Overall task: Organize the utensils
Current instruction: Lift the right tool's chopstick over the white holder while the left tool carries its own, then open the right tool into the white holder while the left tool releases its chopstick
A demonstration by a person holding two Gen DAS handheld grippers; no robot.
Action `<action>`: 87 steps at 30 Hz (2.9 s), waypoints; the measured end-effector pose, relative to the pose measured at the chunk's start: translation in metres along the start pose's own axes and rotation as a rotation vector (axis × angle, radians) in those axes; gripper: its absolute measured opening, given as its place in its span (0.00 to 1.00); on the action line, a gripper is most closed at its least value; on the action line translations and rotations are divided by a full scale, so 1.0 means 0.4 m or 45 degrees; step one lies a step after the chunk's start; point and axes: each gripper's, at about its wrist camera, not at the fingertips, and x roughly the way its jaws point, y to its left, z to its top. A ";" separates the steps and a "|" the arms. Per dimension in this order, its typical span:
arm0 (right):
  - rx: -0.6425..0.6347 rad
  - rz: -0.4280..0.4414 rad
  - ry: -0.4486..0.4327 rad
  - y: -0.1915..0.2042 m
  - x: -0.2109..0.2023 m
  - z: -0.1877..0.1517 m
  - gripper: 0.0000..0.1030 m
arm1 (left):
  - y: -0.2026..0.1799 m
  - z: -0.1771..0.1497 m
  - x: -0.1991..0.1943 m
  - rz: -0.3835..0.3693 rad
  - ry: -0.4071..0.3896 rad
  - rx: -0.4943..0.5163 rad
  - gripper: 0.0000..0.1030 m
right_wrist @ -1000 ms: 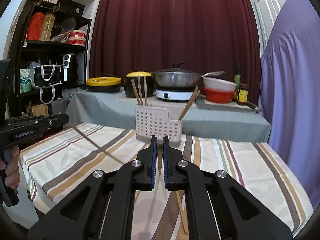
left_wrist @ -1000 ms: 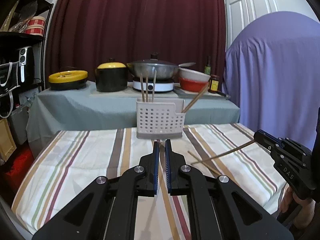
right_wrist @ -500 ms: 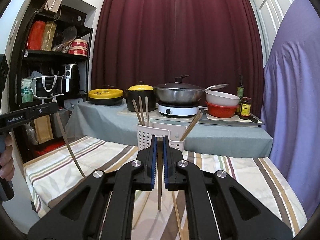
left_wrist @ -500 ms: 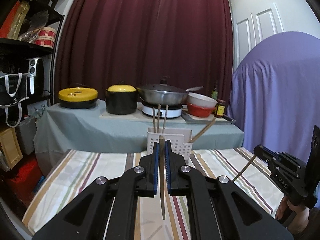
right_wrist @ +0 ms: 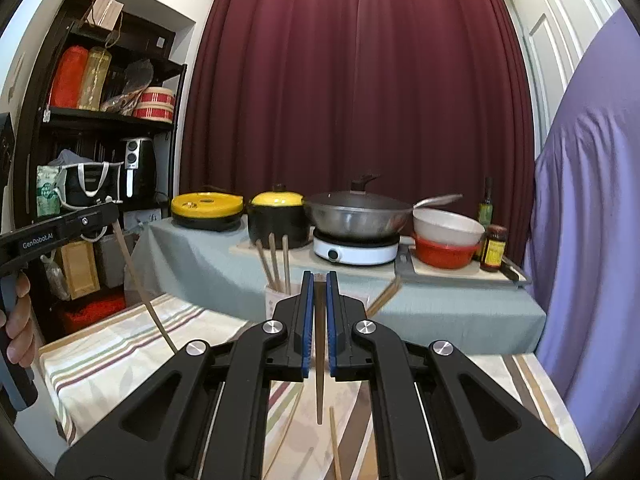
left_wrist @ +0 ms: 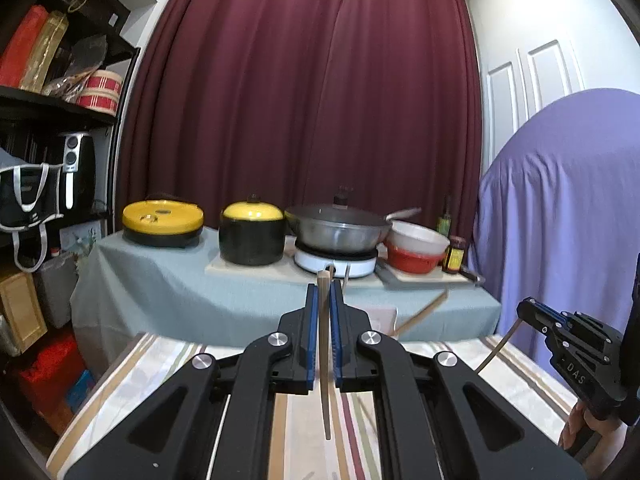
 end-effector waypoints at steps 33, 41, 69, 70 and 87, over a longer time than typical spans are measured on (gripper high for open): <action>0.025 0.022 -0.164 -0.112 0.327 0.163 0.06 | -0.035 0.153 0.327 -0.021 -0.151 0.044 0.06; 0.028 0.021 -0.158 -0.124 0.381 0.154 0.06 | -0.041 0.150 0.371 -0.006 -0.142 0.080 0.06; 0.060 -0.013 0.028 -0.120 0.534 0.041 0.44 | 0.000 0.065 0.481 0.011 0.027 0.067 0.30; 0.061 -0.014 0.026 -0.119 0.530 0.042 0.45 | -0.001 0.065 0.479 0.012 0.025 0.066 0.31; 0.059 -0.041 0.030 -0.103 0.411 0.032 0.57 | -0.007 0.021 0.388 0.053 0.062 0.060 0.63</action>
